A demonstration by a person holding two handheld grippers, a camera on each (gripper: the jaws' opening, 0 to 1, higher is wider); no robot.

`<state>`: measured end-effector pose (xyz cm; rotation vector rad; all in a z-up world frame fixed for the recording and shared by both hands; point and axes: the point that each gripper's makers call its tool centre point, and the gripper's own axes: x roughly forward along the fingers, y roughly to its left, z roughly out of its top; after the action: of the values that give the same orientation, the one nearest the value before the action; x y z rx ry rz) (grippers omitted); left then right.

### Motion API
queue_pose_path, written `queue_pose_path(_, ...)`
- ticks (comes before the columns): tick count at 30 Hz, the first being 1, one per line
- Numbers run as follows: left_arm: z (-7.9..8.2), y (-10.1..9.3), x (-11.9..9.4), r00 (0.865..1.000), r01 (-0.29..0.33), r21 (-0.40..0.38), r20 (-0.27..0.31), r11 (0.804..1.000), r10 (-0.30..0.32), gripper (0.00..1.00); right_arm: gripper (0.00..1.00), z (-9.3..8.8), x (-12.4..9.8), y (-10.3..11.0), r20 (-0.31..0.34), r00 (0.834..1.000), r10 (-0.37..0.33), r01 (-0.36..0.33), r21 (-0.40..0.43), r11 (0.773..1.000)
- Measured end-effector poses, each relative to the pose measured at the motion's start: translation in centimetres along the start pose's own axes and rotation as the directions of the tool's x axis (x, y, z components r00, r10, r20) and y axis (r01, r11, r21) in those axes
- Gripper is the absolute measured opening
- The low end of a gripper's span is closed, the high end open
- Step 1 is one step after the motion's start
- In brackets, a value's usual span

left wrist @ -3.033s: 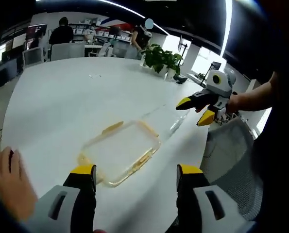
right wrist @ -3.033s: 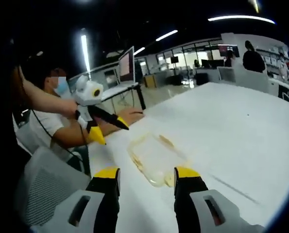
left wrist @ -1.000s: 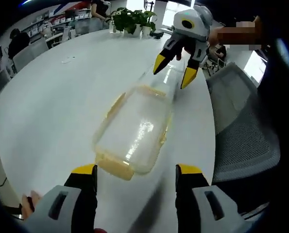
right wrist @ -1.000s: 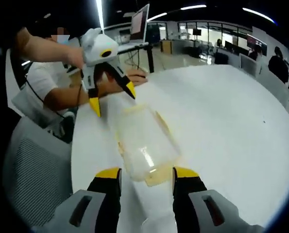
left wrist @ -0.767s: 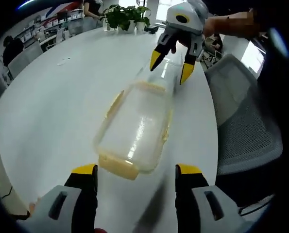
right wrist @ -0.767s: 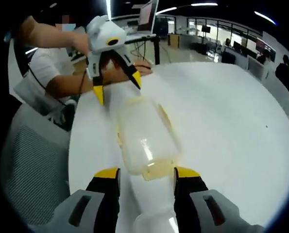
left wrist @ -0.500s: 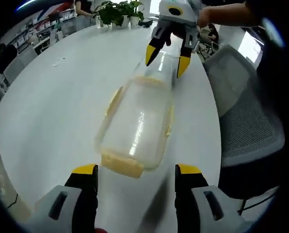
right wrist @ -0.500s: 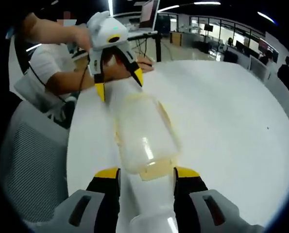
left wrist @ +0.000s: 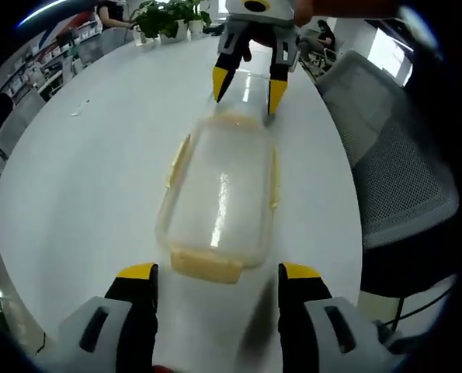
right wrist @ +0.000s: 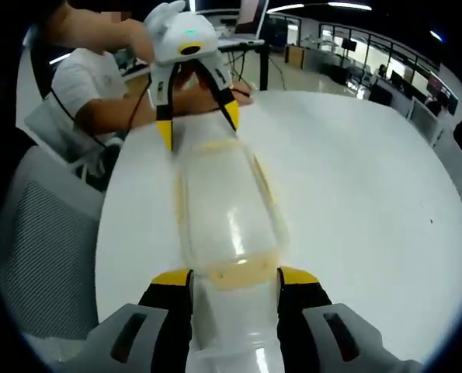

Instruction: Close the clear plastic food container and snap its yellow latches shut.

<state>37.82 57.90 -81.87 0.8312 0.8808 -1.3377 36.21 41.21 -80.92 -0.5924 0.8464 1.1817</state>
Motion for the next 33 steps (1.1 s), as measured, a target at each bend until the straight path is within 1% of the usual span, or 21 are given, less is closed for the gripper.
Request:
queue_pose_path(3,0.0,0.0,0.1,1.0,0.005,0.021,-0.008,1.0,-0.005,0.62,0.42,0.1,0.0,0.1,-0.01,1.0,0.009,-0.009,-0.016,1.0)
queue_pose_path(8,-0.1,0.2,0.4,1.0,0.01,0.041,-0.016,0.999,-0.009,0.61,0.42,-0.5,0.4,0.2,-0.064,0.998,0.017,-0.022,-0.083,0.996)
queue_pose_path(11,-0.3,0.1,0.4,0.999,0.019,0.055,-0.03,0.998,-0.018,0.59,0.43,-0.6,0.8,0.1,-0.08,0.997,0.016,-0.024,-0.112,0.993)
queue_pose_path(17,-0.8,0.1,0.7,0.998,0.032,0.076,-0.054,0.997,-0.028,0.59,0.42,-0.4,1.2,0.0,-0.093,0.995,0.02,-0.032,-0.127,0.991)
queue_pose_path(19,-0.8,0.1,0.7,0.998,0.035,0.08,-0.054,0.996,-0.03,0.59,0.42,-0.3,1.3,-0.1,-0.1,0.995,0.019,-0.033,-0.136,0.99)
queue_pose_path(23,-0.7,0.0,0.9,0.998,0.044,0.097,-0.058,0.994,-0.038,0.59,0.42,-0.5,1.6,-0.1,-0.131,0.991,0.016,-0.038,-0.171,0.985)
queue_pose_path(24,-0.6,0.1,1.0,0.997,0.046,0.11,-0.063,0.993,-0.039,0.58,0.42,-0.7,1.7,-0.1,-0.141,0.99,0.016,-0.042,-0.184,0.982)
queue_pose_path(26,-0.5,0.1,1.2,0.996,0.048,0.129,-0.078,0.991,-0.038,0.58,0.42,-0.9,1.8,-0.1,-0.151,0.988,0.018,-0.045,-0.184,0.982)
queue_pose_path(27,-0.5,0.1,1.3,0.995,0.05,0.159,-0.091,0.986,-0.036,0.58,0.42,-1.0,1.9,-0.1,-0.152,0.988,0.019,-0.047,-0.184,0.982)
queue_pose_path(28,-0.5,0.1,1.5,0.994,0.057,0.167,-0.098,0.984,-0.041,0.58,0.42,-1.0,1.9,-0.1,-0.151,0.988,0.022,-0.049,-0.183,0.982)
queue_pose_path(29,-1.1,0.0,1.5,0.989,0.073,0.187,-0.139,0.98,-0.047,0.56,0.42,-1.0,2.0,-0.1,-0.152,0.988,0.023,-0.051,-0.182,0.982)
queue_pose_path(30,-1.0,0.1,1.7,0.99,0.07,0.19,-0.136,0.979,-0.045,0.55,0.42,-1.1,2.0,-0.1,-0.155,0.988,0.024,-0.053,-0.183,0.982)
queue_pose_path(31,-0.9,0.0,1.8,0.989,0.087,0.182,-0.138,0.979,-0.062,0.53,0.42,-1.1,2.1,-0.1,-0.16,0.987,0.023,-0.054,-0.19,0.98)
queue_pose_path(32,-0.6,0.2,1.8,0.992,0.073,0.164,-0.118,0.984,-0.054,0.52,0.42,-1.1,2.1,-0.1,-0.162,0.987,0.023,-0.054,-0.191,0.98)
queue_pose_path(33,-0.4,0.2,1.7,0.992,0.077,0.16,-0.115,0.984,-0.059,0.51,0.42,-1.1,2.1,-0.1,-0.164,0.986,0.023,-0.055,-0.191,0.98)
